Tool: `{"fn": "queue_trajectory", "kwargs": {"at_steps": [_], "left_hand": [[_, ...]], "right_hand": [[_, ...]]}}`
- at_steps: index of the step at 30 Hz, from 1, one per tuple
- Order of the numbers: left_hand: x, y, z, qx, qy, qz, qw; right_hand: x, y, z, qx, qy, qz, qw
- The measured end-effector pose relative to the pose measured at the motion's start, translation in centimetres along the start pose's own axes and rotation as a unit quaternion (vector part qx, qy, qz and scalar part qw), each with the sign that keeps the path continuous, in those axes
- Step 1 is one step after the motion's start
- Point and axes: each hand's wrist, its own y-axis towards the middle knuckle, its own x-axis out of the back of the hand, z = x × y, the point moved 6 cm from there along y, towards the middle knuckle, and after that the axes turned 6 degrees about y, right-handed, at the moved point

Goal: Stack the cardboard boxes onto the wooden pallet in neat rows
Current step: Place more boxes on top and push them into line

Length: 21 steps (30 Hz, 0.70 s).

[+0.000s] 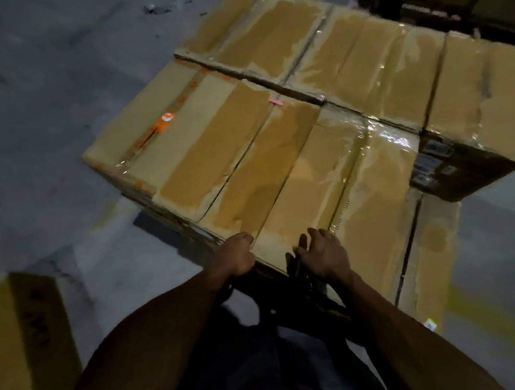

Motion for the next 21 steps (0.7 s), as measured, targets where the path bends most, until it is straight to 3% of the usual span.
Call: {"fn": "queue_trajectory", "kwargs": {"at_steps": [8,17,21], "left_hand": [[3.1,-8.3,7.3,0.199,-0.146,-0.122,0.961],[0.9,-17.9,20.5,0.389,-0.258,-0.209,0.86],[1.1,-19.5,27.0,0.417,-0.261,-0.245,0.835]], "right_hand": [[-1.3,0.4,11.8,0.187,-0.049,0.067,0.979],[-9.7,-0.1,26.4,0.319,-0.18,0.163,0.916],[-14.3,0.0,32.8,0.351,-0.236,0.179,0.889]]}}
